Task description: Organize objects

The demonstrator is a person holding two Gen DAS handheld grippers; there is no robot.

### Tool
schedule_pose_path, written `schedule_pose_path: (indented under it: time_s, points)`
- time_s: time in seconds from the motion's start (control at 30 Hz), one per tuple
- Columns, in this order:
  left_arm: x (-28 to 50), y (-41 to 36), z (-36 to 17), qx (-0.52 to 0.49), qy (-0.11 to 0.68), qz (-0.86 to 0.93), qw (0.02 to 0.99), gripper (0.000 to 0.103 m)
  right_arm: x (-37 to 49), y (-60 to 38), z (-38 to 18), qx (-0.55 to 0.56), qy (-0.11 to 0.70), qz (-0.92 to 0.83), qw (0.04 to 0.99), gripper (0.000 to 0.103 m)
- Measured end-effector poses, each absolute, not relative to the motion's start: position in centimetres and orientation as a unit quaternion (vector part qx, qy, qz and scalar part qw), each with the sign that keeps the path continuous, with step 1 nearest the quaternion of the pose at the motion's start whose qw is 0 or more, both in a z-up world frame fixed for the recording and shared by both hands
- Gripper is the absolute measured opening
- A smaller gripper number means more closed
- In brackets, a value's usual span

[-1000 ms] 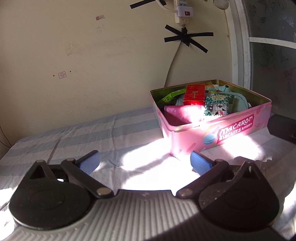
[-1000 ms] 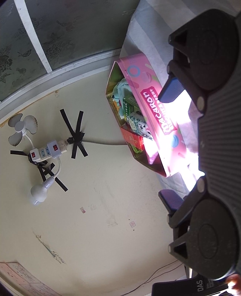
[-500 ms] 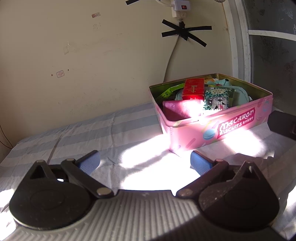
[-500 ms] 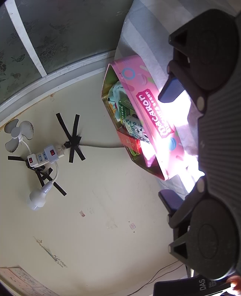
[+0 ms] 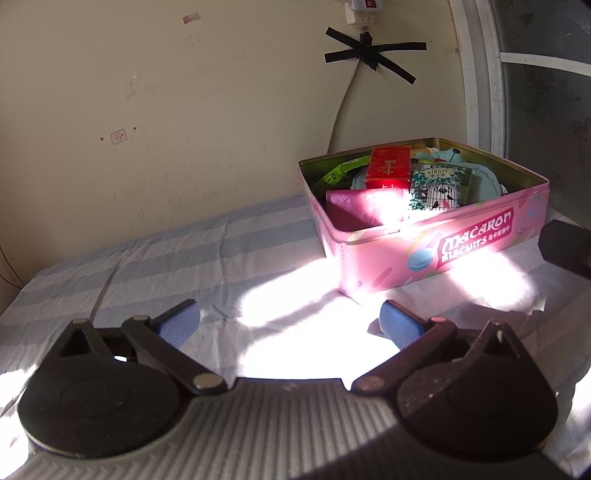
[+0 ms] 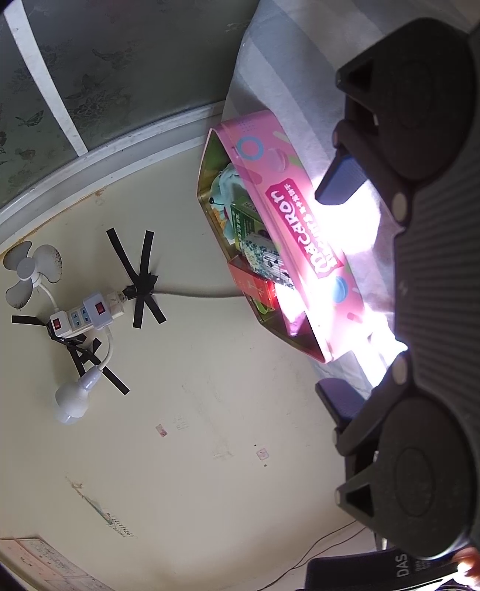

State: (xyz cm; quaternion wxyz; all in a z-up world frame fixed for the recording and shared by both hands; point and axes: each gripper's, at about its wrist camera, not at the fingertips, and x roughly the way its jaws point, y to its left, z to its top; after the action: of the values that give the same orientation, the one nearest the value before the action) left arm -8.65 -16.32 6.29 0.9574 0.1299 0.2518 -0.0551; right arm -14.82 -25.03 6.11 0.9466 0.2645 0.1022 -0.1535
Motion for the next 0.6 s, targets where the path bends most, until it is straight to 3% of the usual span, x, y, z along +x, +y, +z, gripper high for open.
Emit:
schedule_pose_path:
  time_s: [0.6]
  points:
    - [-8.27, -15.98, 5.99, 0.125, 0.259, -0.056, 0.956, 0.103, -14.58, -24.97, 5.83, 0.266, 0.107, -0.154, 0.945, 0.103]
